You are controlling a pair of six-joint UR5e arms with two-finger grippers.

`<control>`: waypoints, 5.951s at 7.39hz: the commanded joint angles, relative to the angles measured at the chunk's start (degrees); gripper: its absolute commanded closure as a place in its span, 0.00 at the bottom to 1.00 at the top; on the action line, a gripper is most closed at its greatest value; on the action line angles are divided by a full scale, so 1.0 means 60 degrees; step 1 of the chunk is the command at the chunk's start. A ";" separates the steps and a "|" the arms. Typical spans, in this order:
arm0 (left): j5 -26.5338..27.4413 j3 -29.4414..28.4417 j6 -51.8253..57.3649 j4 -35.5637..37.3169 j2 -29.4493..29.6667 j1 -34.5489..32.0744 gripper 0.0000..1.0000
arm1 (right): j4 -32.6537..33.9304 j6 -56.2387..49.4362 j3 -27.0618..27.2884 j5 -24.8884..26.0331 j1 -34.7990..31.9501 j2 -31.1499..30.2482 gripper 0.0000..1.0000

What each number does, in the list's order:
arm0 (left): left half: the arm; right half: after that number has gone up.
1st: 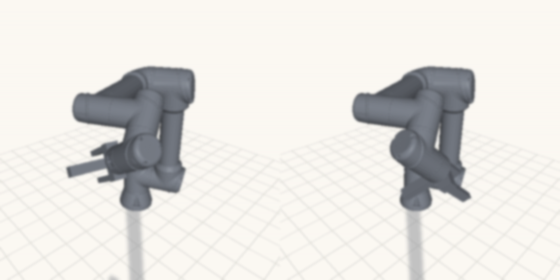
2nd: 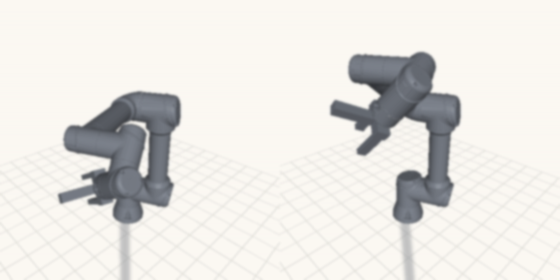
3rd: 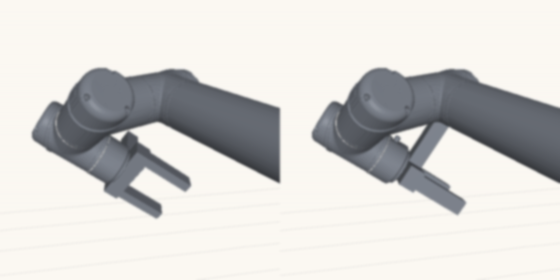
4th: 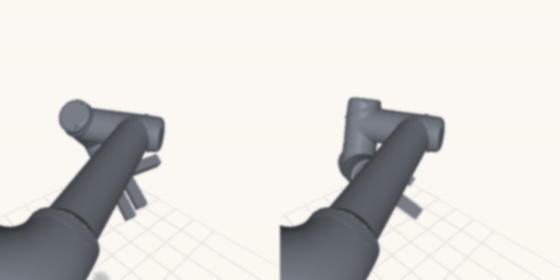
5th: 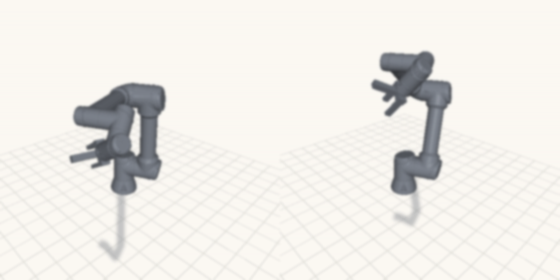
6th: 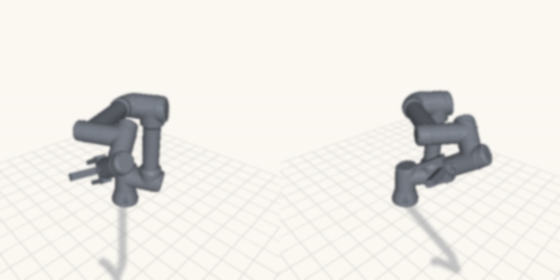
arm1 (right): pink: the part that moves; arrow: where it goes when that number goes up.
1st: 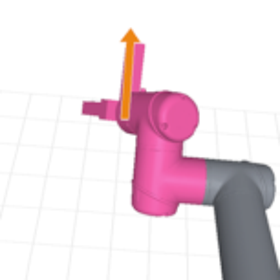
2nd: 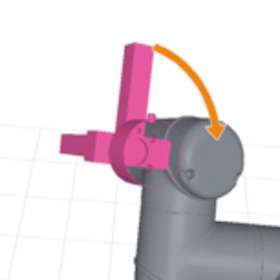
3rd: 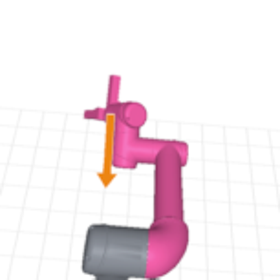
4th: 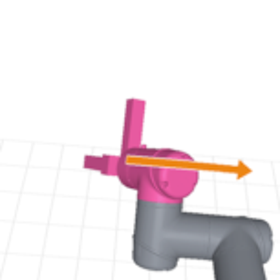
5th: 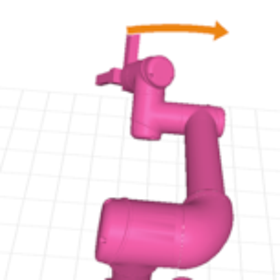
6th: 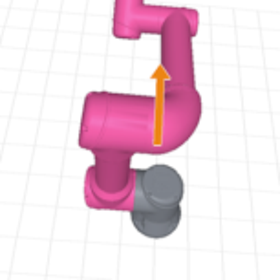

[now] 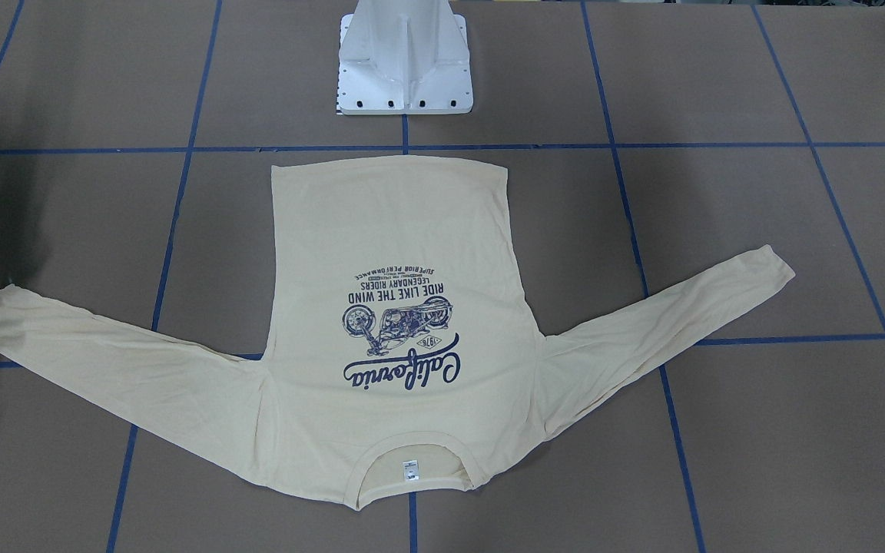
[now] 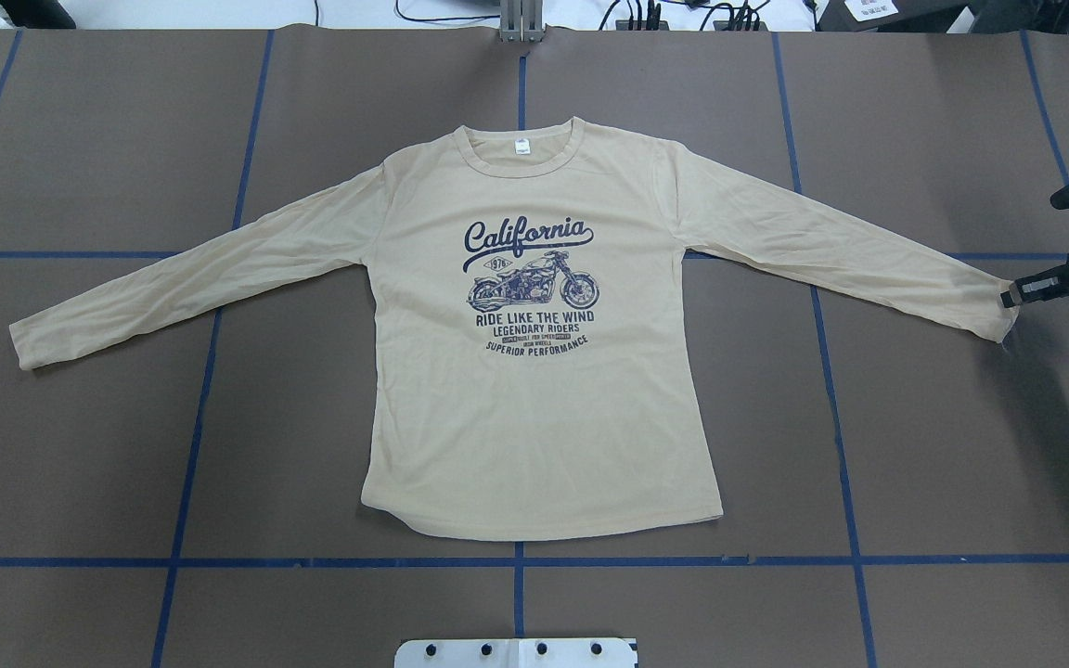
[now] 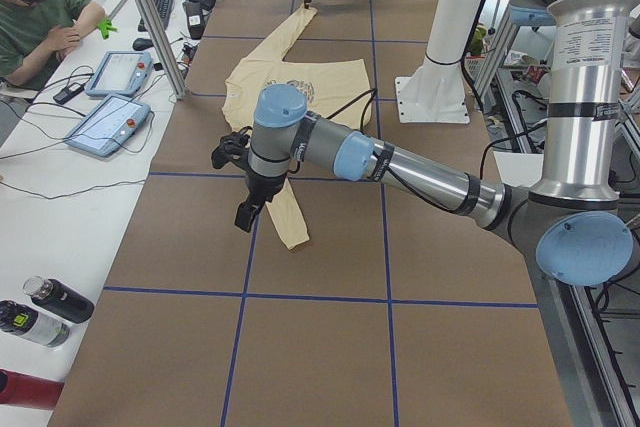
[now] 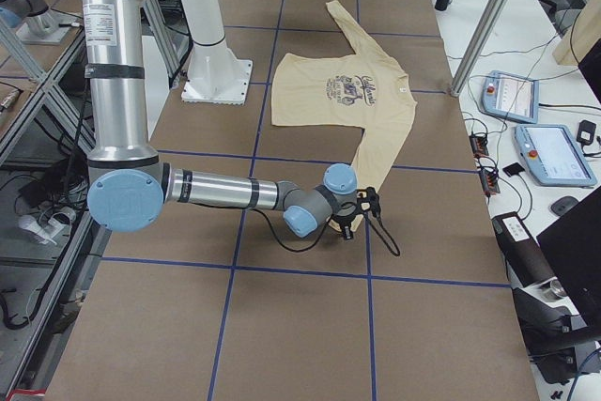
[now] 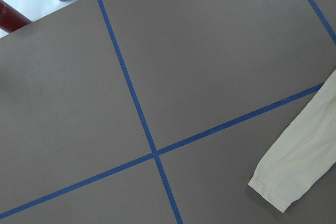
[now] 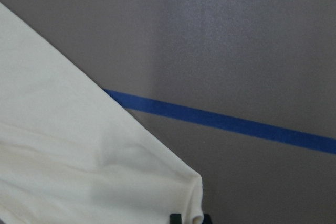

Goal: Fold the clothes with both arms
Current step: 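Reach the right gripper to the sleeve cuff nearest it and grasp it, then carry the held cuff with the right gripper across the shirt chest, then open the right gripper and lift it away from the shirt, then reach the left gripper to the other sleeve cuff and grasp it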

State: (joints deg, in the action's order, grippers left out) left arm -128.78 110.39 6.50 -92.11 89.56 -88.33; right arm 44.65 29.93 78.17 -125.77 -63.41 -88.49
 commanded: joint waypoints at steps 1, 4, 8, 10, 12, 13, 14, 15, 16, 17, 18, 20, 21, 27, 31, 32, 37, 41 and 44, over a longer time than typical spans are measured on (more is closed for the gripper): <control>-0.0011 -0.0001 0.0000 0.0000 0.0000 0.0000 0.00 | 0.0014 0.0457 0.0618 -0.0044 -0.0051 0.0013 1.00; 0.0003 -0.0015 0.0000 0.0000 0.0000 0.0000 0.00 | 0.0161 0.3718 0.2158 0.0261 0.0050 0.0698 1.00; 0.0003 -0.0030 0.0000 0.0000 0.0000 0.0000 0.00 | 0.2913 0.7337 0.2250 0.3312 0.2634 0.4628 1.00; 0.0018 -0.0074 0.0000 0.0014 0.0000 0.0000 0.00 | 0.4798 0.8118 0.2133 0.4174 0.3287 0.6654 1.00; 0.0003 -0.0205 0.0000 -0.0015 0.0000 0.0014 0.00 | 0.6715 0.8268 0.0865 0.5021 0.3799 0.9360 1.00; 0.0003 -0.0264 0.0000 -0.0029 0.0015 0.0015 0.00 | 0.6767 0.8675 -0.0302 0.5097 0.3888 1.0591 1.00; 0.0003 -0.0264 0.0000 -0.0030 0.0015 0.0015 0.00 | 0.6825 0.8708 -0.1721 0.5721 0.4179 1.1851 1.00; -0.0011 -0.0264 0.0000 -0.0030 0.0015 0.0015 0.00 | 0.6768 0.8868 -0.2576 0.6539 0.4719 1.2298 1.00; -0.0011 -0.0264 0.0000 -0.0030 0.0015 0.0015 0.00 | 0.6753 0.9087 -0.2672 0.7026 0.5043 1.2332 1.00; -0.0011 -0.0235 0.0000 -0.0030 0.0015 0.0015 0.00 | 0.6709 0.9394 -0.3572 0.7205 0.5206 1.3028 0.86; -0.0011 -0.0235 0.0000 -0.0030 0.0015 0.0015 0.00 | 0.6317 0.9585 -0.4552 0.7250 0.5280 1.3673 0.02; 0.0018 -0.0250 0.0000 -0.0044 0.0058 0.0073 0.00 | 0.6196 0.9689 -0.4592 0.7076 0.5222 1.3840 0.01; -0.0025 -0.0235 0.0015 -0.0088 0.0160 0.0088 0.00 | 0.6211 0.9704 -0.4592 0.6480 0.4990 1.3884 0.01; -0.0465 -0.0059 0.0015 -0.2020 -0.0817 0.1869 0.00 | 0.8832 0.6855 0.1195 0.2816 0.3086 0.8845 0.00; 0.0160 -0.2071 -0.2857 -0.5593 -0.1142 0.3307 0.00 | 0.8833 0.1735 0.4591 0.1059 0.0659 0.3990 0.00; 0.0382 -0.3139 -0.3857 -0.7641 -0.1200 0.3499 0.00 | 0.8746 0.0532 0.4752 0.0677 0.0115 0.3228 0.00; 0.1467 -0.3970 -0.8670 -0.9404 -0.1069 0.5214 0.27 | 0.8730 -0.1077 0.4974 -0.0293 -0.0857 0.2151 0.00; 0.1468 -0.4407 -0.8657 -0.9390 -0.0662 0.5244 0.44 | 0.8730 -0.0974 0.4974 -0.0293 -0.0857 0.2166 0.00; 0.1483 -0.4658 -0.8555 -0.9375 -0.0483 0.5259 0.44 | 0.8730 -0.0960 0.4974 -0.0293 -0.0857 0.2181 0.00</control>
State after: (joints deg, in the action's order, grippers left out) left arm -119.92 82.99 -45.02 -148.37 86.44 -56.80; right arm 97.03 24.15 108.04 -127.57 -68.55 -75.43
